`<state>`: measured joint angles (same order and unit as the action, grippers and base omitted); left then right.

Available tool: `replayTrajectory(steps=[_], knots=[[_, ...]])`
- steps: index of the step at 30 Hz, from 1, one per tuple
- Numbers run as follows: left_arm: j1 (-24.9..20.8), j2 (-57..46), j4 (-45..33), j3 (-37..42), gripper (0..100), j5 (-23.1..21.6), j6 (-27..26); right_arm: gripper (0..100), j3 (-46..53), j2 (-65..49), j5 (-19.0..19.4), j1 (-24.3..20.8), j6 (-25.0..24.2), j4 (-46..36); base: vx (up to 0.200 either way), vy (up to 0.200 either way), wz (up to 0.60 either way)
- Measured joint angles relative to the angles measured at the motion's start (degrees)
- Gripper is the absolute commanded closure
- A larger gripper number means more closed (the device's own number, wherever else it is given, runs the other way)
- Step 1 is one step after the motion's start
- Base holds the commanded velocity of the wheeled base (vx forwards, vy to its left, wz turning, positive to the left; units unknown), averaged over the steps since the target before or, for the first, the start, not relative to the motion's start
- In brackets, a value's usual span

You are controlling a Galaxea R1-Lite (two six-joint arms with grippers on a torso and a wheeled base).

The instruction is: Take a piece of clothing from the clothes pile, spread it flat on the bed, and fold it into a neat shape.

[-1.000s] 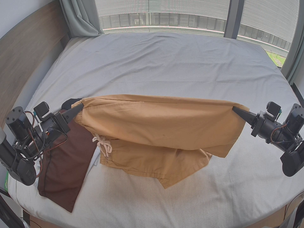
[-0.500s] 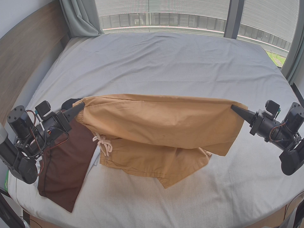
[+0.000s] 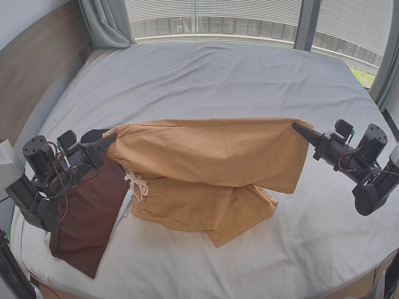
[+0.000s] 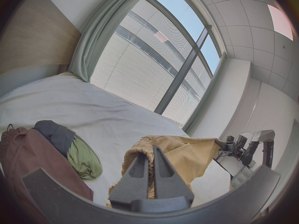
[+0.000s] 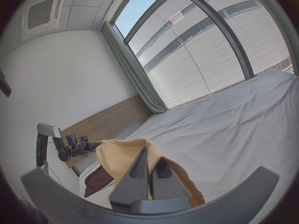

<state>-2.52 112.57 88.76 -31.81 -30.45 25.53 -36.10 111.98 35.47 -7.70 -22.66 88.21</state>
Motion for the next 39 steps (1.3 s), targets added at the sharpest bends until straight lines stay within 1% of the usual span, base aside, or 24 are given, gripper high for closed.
replayTrajectory(steps=[4,12,18,25,29,35,39], knots=[[-0.3,2.7,0.0,-2.9,100,1.9,0.2,100,-2.4,2.5,-0.1,0.3,-0.8,0.0,0.000,0.000,0.00],[-0.6,6.5,0.0,-6.5,100,2.8,0.6,100,-8.1,7.0,-1.0,0.6,-3.5,0.0,0.000,0.000,0.00],[-0.9,9.0,0.0,-10.5,100,5.7,4.8,100,-14.2,11.3,-2.3,0.7,-4.4,-0.1,0.000,0.000,0.00],[-1.2,12.7,0.0,-15.6,100,6.9,6.1,100,-18.5,15.1,-2.5,1.0,-5.6,-0.4,0.000,0.000,0.00],[-1.4,15.3,0.0,-19.1,100,8.4,8.3,100,-21.5,17.0,-2.5,1.2,-6.0,-0.4,0.000,0.000,0.00],[-1.5,18.6,0.0,-23.5,100,9.1,11.3,100,-26.3,20.2,-2.5,1.7,-6.4,-1.5,0.000,0.000,0.00],[-1.5,20.4,0.0,-25.4,100,9.1,11.8,100,-29.5,22.2,-2.5,2.0,-6.6,-2.9,0.000,0.000,0.00]])
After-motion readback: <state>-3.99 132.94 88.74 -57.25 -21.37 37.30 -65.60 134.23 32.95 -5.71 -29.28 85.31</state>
